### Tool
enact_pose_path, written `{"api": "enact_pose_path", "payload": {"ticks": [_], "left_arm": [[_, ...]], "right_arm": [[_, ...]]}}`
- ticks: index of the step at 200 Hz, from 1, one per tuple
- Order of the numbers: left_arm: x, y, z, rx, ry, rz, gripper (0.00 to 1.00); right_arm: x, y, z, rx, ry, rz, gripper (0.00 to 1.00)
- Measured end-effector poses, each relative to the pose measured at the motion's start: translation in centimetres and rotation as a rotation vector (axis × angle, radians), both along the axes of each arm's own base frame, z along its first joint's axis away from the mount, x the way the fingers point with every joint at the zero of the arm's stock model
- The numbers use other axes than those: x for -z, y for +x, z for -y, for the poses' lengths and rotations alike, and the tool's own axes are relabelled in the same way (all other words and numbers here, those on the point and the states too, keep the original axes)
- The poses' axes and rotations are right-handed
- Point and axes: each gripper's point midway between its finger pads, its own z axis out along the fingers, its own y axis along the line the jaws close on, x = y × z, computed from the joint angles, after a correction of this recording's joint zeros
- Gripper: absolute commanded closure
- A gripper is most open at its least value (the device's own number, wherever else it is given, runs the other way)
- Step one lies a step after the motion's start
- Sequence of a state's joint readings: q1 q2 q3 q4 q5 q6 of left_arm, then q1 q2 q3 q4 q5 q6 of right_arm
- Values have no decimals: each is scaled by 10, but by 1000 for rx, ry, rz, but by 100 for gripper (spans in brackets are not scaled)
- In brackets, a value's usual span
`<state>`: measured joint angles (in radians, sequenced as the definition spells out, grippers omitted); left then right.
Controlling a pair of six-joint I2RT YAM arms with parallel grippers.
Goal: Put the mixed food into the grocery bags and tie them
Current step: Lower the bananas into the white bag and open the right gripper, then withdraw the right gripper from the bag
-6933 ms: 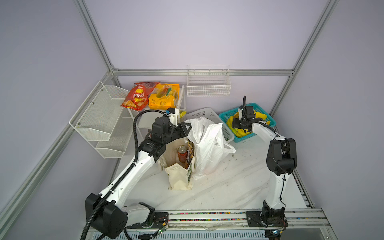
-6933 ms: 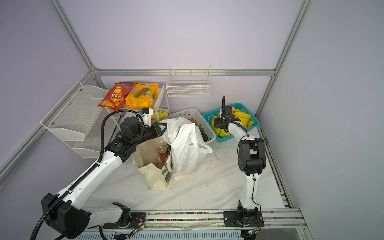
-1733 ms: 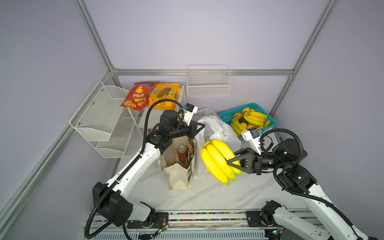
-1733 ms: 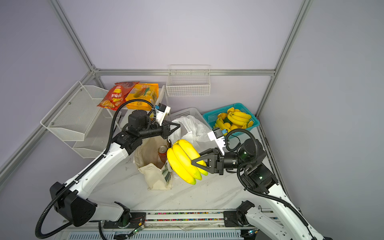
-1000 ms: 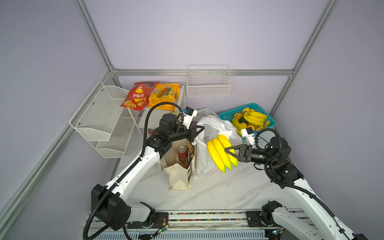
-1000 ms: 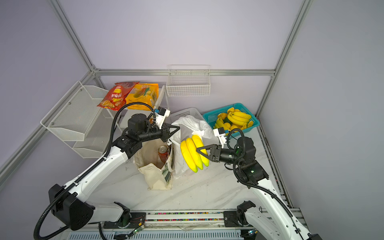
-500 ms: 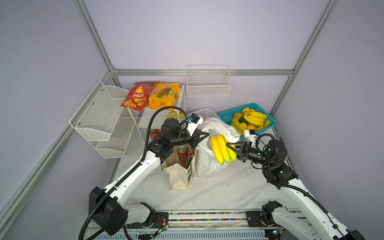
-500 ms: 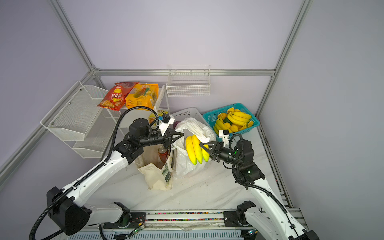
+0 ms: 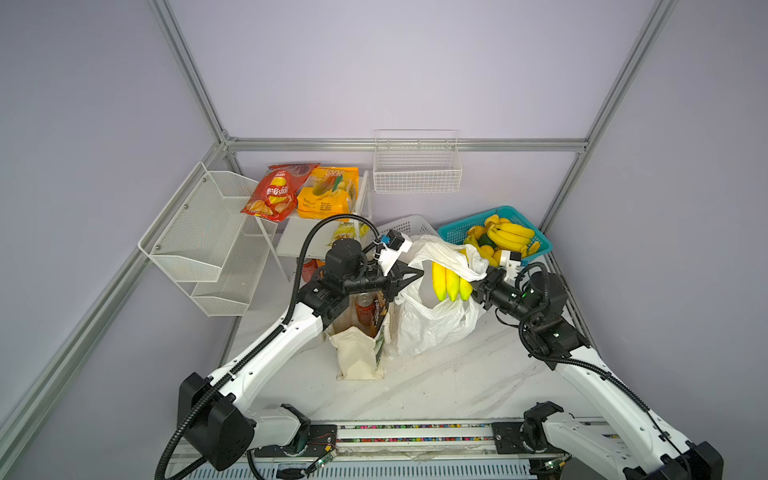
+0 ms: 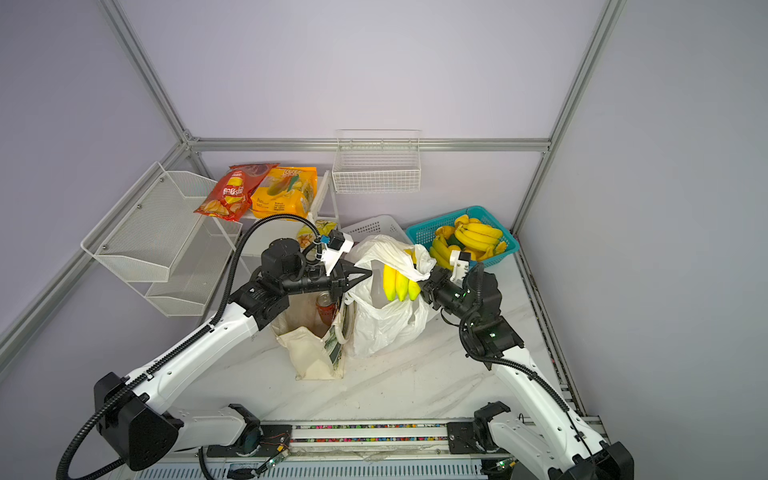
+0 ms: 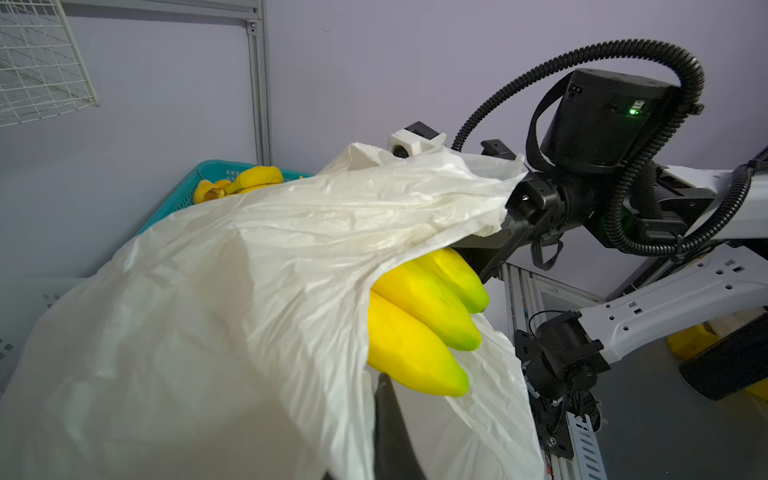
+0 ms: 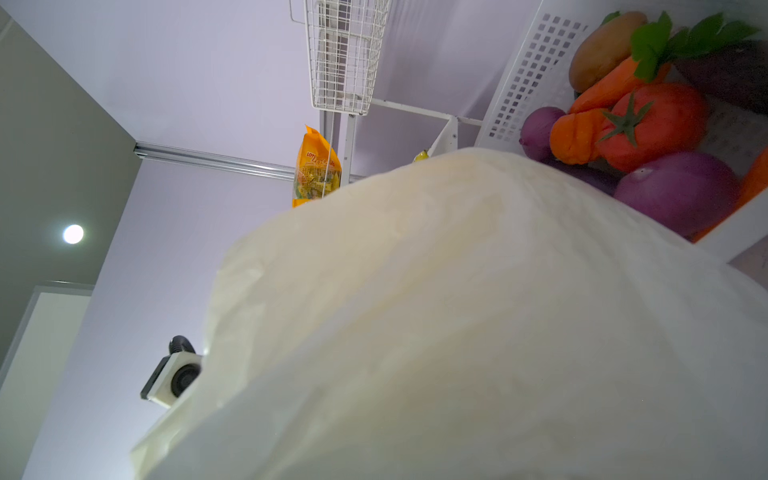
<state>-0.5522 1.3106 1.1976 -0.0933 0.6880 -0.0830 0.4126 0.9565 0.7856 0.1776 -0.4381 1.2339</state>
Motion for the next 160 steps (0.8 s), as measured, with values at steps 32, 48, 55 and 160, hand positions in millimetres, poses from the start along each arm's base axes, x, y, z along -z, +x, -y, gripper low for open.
{"api": "enact_pose_path", "payload": {"ticks": [32, 48, 55, 160], "left_arm": [[-3, -2, 2, 14, -16, 9, 100], [-2, -1, 2, 14, -23, 7, 100], [-2, -1, 2, 14, -26, 1, 100], [-5, 11, -2, -82, -81, -120, 100]], "right_arm": [[23, 5, -20, -21, -106, -6, 73], [39, 7, -28, -40, -161, -17, 71], [46, 7, -31, -45, -184, -21, 70], [83, 1, -42, -144, -515, 82, 42]]}}
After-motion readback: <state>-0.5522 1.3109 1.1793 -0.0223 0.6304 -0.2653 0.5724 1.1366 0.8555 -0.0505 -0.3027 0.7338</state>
